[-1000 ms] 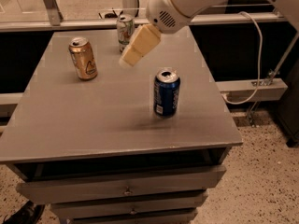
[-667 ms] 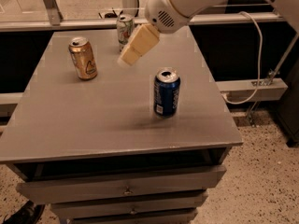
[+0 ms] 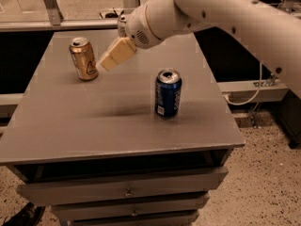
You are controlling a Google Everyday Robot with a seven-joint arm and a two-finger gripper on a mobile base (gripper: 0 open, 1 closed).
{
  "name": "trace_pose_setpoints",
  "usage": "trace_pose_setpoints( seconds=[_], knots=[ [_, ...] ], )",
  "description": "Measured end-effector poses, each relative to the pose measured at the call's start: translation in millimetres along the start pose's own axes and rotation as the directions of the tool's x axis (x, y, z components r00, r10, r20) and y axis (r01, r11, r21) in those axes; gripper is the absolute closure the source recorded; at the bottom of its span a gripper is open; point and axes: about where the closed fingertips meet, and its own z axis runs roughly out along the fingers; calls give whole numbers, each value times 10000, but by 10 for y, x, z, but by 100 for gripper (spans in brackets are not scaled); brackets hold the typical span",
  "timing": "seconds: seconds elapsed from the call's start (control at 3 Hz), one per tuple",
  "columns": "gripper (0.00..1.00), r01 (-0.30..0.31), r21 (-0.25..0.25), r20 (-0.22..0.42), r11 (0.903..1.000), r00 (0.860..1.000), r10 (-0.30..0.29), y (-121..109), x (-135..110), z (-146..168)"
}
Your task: Knock orange can over
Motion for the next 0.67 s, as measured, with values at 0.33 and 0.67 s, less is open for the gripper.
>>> trace_pose_setpoints(
  seconds=[0.33,0.67],
  knots=[
    [0,-443,-129,1266,9989,9909,456,-125,28,636],
    [0,-736,-379,1918,9966,9782,795,-177,46,1043]
  ],
)
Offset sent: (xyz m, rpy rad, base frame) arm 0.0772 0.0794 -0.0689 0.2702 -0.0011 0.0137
